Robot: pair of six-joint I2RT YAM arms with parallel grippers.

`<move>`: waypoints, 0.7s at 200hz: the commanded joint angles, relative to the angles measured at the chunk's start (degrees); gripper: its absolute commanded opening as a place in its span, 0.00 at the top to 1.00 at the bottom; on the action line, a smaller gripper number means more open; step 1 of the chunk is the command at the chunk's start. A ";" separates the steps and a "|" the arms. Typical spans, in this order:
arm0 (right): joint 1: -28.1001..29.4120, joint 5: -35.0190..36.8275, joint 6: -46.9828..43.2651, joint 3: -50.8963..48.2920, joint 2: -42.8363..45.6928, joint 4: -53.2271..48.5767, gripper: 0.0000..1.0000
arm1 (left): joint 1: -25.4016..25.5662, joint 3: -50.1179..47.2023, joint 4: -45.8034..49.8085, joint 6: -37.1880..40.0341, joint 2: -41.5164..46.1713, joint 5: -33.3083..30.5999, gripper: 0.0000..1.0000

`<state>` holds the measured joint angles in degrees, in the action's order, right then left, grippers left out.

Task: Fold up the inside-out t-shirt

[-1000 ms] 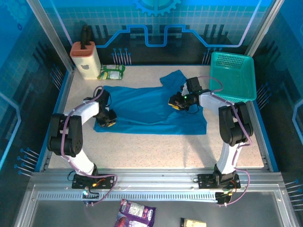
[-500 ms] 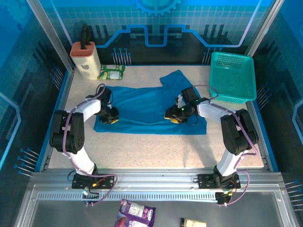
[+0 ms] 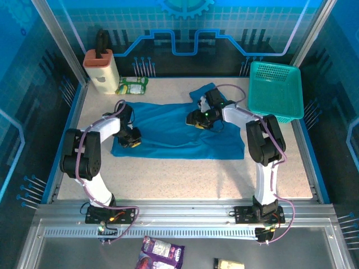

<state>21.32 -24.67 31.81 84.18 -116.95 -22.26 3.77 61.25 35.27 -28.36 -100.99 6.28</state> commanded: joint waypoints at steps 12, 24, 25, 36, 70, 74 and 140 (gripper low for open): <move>-0.35 -1.90 -3.25 -1.51 4.77 -2.01 0.40 | 0.39 0.77 1.47 1.15 1.59 -0.70 0.89; -0.01 -2.14 -3.25 -4.02 7.17 -3.28 0.40 | 0.37 1.05 1.47 1.22 1.43 -0.66 0.88; 0.01 -2.14 -3.25 -4.24 7.39 -3.39 0.40 | 0.36 1.10 1.43 1.21 1.42 -0.66 0.88; 0.36 -1.76 -3.40 -6.87 9.38 -4.65 0.40 | 0.36 1.47 1.42 1.37 1.08 -0.60 0.89; 0.45 8.39 -4.98 -10.82 10.99 -12.69 0.38 | 0.36 2.47 1.81 1.68 -0.32 -0.89 0.89; 0.33 10.13 -5.06 -10.95 10.83 -13.42 0.38 | 0.40 2.44 1.83 1.76 -0.35 -1.00 0.89; -3.01 15.47 -5.10 -8.37 6.00 -11.63 0.26 | 0.36 1.34 2.26 1.46 0.96 -1.78 0.88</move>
<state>20.12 -10.72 26.89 73.95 -108.01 -34.39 3.81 62.22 35.70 -27.92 -100.99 5.61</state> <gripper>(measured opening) 0.736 0.116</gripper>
